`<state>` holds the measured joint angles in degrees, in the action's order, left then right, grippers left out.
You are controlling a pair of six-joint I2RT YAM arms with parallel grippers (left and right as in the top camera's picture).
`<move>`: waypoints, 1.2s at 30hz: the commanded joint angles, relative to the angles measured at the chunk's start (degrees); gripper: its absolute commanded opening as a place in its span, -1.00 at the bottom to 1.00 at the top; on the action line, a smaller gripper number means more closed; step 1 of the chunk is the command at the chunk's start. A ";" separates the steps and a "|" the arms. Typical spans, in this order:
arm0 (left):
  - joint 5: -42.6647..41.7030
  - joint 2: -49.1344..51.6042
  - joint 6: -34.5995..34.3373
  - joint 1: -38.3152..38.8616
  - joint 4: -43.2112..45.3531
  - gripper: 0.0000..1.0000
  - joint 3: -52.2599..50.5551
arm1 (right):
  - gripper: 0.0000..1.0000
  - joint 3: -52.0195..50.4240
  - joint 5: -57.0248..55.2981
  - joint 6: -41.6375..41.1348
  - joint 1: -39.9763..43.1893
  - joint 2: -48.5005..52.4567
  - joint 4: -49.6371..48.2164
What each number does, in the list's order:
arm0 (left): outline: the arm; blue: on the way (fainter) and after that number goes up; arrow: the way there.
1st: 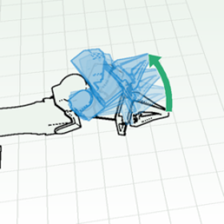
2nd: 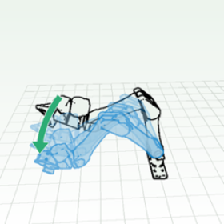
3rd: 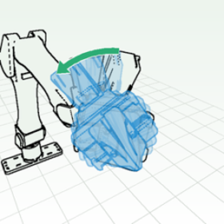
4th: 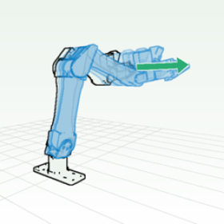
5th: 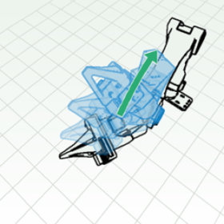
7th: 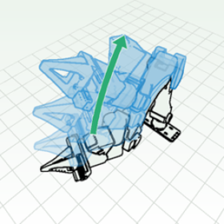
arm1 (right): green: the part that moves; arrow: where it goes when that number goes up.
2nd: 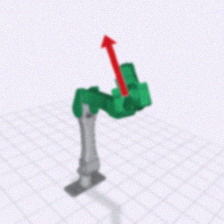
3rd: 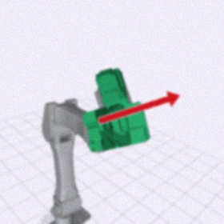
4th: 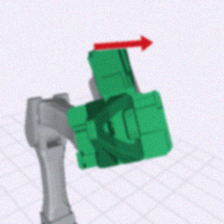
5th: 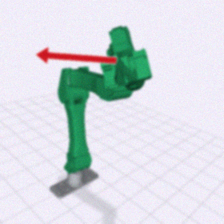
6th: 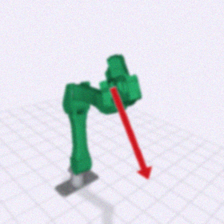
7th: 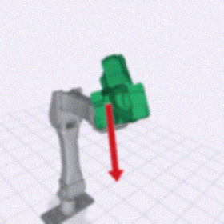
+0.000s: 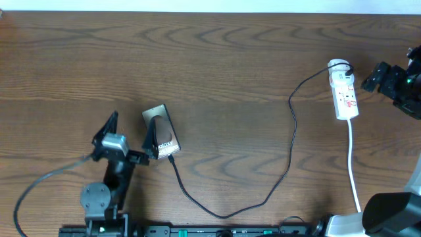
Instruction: Plug charger to phone and switch on socket
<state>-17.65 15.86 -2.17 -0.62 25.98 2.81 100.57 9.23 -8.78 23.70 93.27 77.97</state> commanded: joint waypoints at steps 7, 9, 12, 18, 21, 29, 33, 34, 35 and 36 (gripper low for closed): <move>5.22 -10.25 4.48 -1.16 -13.68 0.86 -2.56 | 0.99 0.61 0.13 -0.61 0.22 -0.33 -0.02; 6.69 -11.65 4.48 -1.49 -17.22 0.86 -2.56 | 0.99 0.61 0.13 -0.59 0.22 -0.33 -0.02; 8.61 -14.32 4.50 -1.62 -24.28 0.86 -2.56 | 0.99 0.61 0.13 -0.59 0.22 -0.33 -0.02; 11.34 -15.80 4.28 -2.40 -29.64 0.86 -2.56 | 0.99 0.61 0.11 -0.59 0.22 -0.33 -0.02; 11.28 -15.78 4.28 -2.73 -29.59 0.86 -2.56 | 0.99 0.61 0.13 -0.59 0.22 -0.33 -0.02; 11.28 -15.52 4.28 -2.73 -29.59 0.86 -2.56 | 0.98 0.61 0.13 -0.59 0.22 -0.33 -0.02; 11.28 -15.52 4.28 -2.73 -29.59 0.86 -2.56 | 0.99 0.61 0.13 -0.59 0.22 -0.33 -0.02; 11.28 -15.52 4.28 -2.73 -29.59 0.86 -2.56 | 0.99 0.61 0.13 -0.61 0.22 -0.33 -0.02; 11.28 -15.52 4.28 -2.73 -29.59 0.86 -2.56 | 0.98 0.61 0.11 -0.59 0.22 -0.33 -0.02; 11.28 -15.52 4.28 -2.73 -29.59 0.86 -2.56 | 0.99 0.61 0.13 -0.59 0.22 -0.33 -0.02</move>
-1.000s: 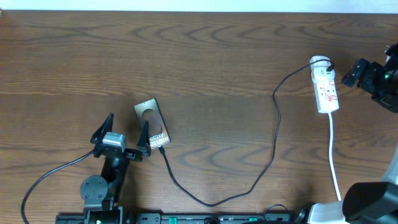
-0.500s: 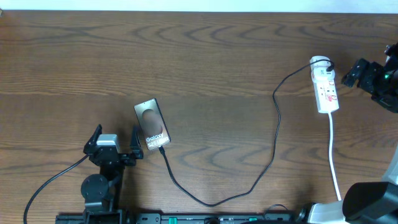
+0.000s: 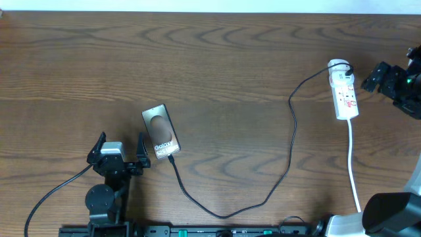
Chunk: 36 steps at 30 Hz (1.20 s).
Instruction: Plug charger to phone and switch on socket
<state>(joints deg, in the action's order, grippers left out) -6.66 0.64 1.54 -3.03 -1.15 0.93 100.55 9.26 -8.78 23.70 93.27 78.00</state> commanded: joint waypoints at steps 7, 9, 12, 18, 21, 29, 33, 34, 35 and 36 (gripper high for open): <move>0.28 -0.31 0.57 -0.33 -2.47 0.86 -0.68 | 0.99 0.63 0.11 -0.59 0.22 -0.33 -0.04; 0.28 -0.31 0.57 -0.33 -2.47 0.86 -0.68 | 0.99 0.63 0.11 -0.59 0.22 -0.33 -0.04; 0.28 -0.31 0.57 -0.33 -2.47 0.86 -0.68 | 0.99 0.63 0.11 -0.59 0.22 -0.33 -0.04; 0.28 -0.31 0.57 -0.33 -2.47 0.86 -0.68 | 0.99 0.63 0.11 -0.59 0.22 -0.33 -0.07; 0.28 -0.31 0.57 -0.33 -2.47 0.86 -0.68 | 0.99 0.63 0.11 -0.59 0.22 -0.33 -0.04; 0.28 -0.31 0.57 -0.33 -2.47 0.86 -0.68 | 0.99 0.55 -0.72 -0.83 0.17 -1.64 -4.11; 0.28 -0.31 0.57 -0.33 -2.47 0.86 -0.68 | 0.99 -2.51 -0.74 -3.26 -1.68 -5.14 -10.73; 0.28 -0.31 0.57 -0.33 -2.47 0.86 -0.68 | 0.99 -4.13 -0.74 -3.26 -2.47 -6.56 -13.18; 0.28 -0.31 0.57 -0.33 -2.47 0.86 -0.68 | 0.98 -6.10 -0.74 -3.26 -3.34 -8.11 -15.80; 0.28 -0.31 0.57 -0.33 -2.47 0.86 -0.68 | 0.99 -8.39 -0.74 -3.26 -4.31 -9.86 -18.73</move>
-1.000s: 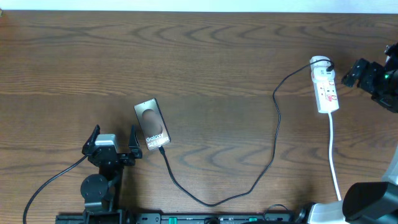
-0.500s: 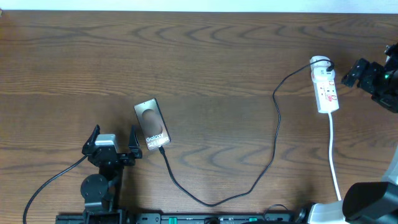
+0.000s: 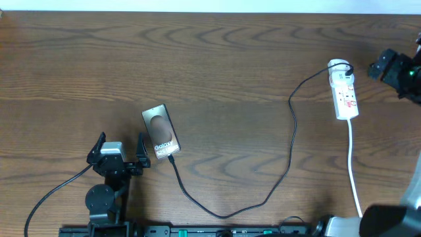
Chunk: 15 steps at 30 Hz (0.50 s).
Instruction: Plug charger to phone and switch on socket
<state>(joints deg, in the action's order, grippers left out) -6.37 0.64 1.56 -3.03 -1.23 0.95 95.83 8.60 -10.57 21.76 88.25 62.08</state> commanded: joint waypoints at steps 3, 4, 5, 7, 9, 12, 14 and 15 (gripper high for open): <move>0.00 -0.31 0.55 -0.33 -2.38 0.86 -0.70 | 0.99 -13.07 -0.13 -1.42 -5.73 -11.30 -13.99; 0.00 -0.31 0.55 -0.33 -2.38 0.86 -0.70 | 0.98 -15.87 -0.11 -1.44 -6.51 -13.07 -17.27; 0.00 -0.31 0.55 -0.33 -2.38 0.86 -0.70 | 0.98 -19.96 -0.11 -1.44 -7.67 -15.72 -21.88; 0.00 -0.31 0.55 -0.33 -2.38 0.86 -0.70 | 0.98 -26.97 -0.11 -1.44 -9.64 -20.26 -29.40; 0.00 -0.31 0.55 -0.33 -2.38 0.86 -0.70 | 0.98 -34.03 -0.11 -1.46 -11.41 -24.98 -36.74; 0.00 -0.31 0.55 -0.33 -2.38 0.86 -0.70 | 0.98 -44.96 -0.11 -1.44 -13.64 -32.94 -48.46; 0.00 -0.31 0.55 -0.33 -2.38 0.86 -0.70 | 0.99 -50.99 -0.11 -1.42 -14.38 -37.73 -54.53; 0.00 -0.31 0.55 -0.33 -2.38 0.86 -0.70 | 0.99 -54.10 -0.11 -1.44 -14.58 -40.41 -57.46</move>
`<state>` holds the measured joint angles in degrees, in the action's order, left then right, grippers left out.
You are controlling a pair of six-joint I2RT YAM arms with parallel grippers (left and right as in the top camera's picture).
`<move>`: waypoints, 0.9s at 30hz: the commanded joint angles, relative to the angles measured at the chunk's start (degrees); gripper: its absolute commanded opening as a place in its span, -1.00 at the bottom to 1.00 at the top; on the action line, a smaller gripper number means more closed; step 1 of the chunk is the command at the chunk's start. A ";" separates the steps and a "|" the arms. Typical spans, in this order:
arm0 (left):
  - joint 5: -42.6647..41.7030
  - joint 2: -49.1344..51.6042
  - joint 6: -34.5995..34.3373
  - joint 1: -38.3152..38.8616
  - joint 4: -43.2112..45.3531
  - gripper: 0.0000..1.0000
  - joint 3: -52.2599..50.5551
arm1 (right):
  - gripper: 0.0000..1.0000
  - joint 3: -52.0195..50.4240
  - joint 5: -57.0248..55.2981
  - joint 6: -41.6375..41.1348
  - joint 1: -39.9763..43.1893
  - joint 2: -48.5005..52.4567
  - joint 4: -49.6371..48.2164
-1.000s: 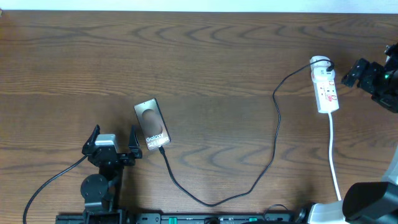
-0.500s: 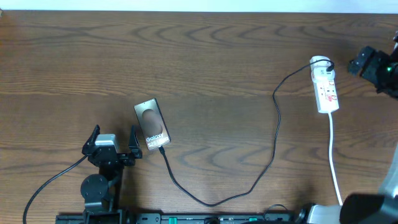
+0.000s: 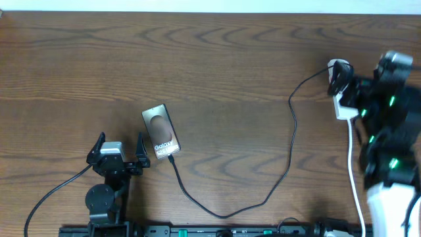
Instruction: Plug charger to phone and switch on socket
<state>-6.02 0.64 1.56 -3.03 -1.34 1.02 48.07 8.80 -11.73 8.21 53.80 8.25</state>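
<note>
The phone [image 3: 160, 130] lies face up at lower left, and the black charger cable [image 3: 289, 151] ends at its lower edge. My left gripper [image 3: 119, 145] stands open just left of the phone and holds nothing. At the right, the white socket strip [image 3: 340, 105] is mostly covered by my right arm [image 3: 378, 105]. The white charger plug [image 3: 338, 65] sits at the strip's far end. My right gripper [image 3: 337, 81] is low over the strip. Whether it is open or shut does not show.
The cable loops across the table's middle and front, down to about [image 3: 223, 214]. The strip's white lead [image 3: 354, 171] runs toward the front edge on the right. The left arm's base [image 3: 100, 199] and its grey lead sit at the front left.
My right arm has come from the far right edge to above the socket strip and now hides most of it. The left gripper, phone and cable have not moved.
At first my left gripper was against the phone's lower end where the cable meets it. It then stood back to the lower left, open, with the cable still at the phone. The right arm waited at the right edge and is now over the strip.
</note>
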 commanded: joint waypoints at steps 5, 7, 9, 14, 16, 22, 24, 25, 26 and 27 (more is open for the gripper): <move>-0.35 -0.31 0.55 -0.33 -2.27 0.86 -0.76 | 0.99 -20.46 -0.81 -0.22 -1.03 -20.74 -14.14; -0.35 -0.31 0.55 -0.33 -2.27 0.86 -0.76 | 0.99 -24.83 -1.51 -0.20 -1.03 -26.12 -15.93; -0.35 -0.31 0.55 -0.33 -2.27 0.87 -0.76 | 0.98 -28.63 -2.51 -0.22 -1.03 -31.01 -16.70; -0.35 -0.31 0.55 -0.33 -2.27 0.86 -0.76 | 0.99 -36.52 -3.72 0.00 -1.03 -41.11 -16.61; -0.35 -0.31 0.55 -0.33 -2.27 0.86 -0.76 | 0.99 -39.17 -3.76 0.02 -1.03 -44.41 -16.59; -0.35 -0.31 0.55 -0.33 -2.27 0.86 -0.76 | 0.99 -46.21 -3.76 0.22 -1.03 -53.27 -15.98; -0.35 -0.31 0.55 -0.33 -2.27 0.86 -0.76 | 0.99 -47.84 -3.78 0.22 -1.03 -53.35 -16.31; -0.35 -0.31 0.55 -0.33 -2.27 0.86 -0.76 | 0.99 -47.76 -3.74 0.79 -1.03 -53.55 -14.32; -0.35 -0.31 0.55 -0.33 -2.27 0.86 -0.76 | 0.98 -47.78 -3.74 1.18 -1.03 -53.53 -13.27; -0.35 -0.31 0.55 -0.33 -2.27 0.85 -0.76 | 0.98 -47.78 -3.72 1.53 -1.05 -53.53 -12.28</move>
<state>-5.98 0.64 1.54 -3.03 -1.34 1.02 0.78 5.58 -11.49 7.90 0.86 -5.26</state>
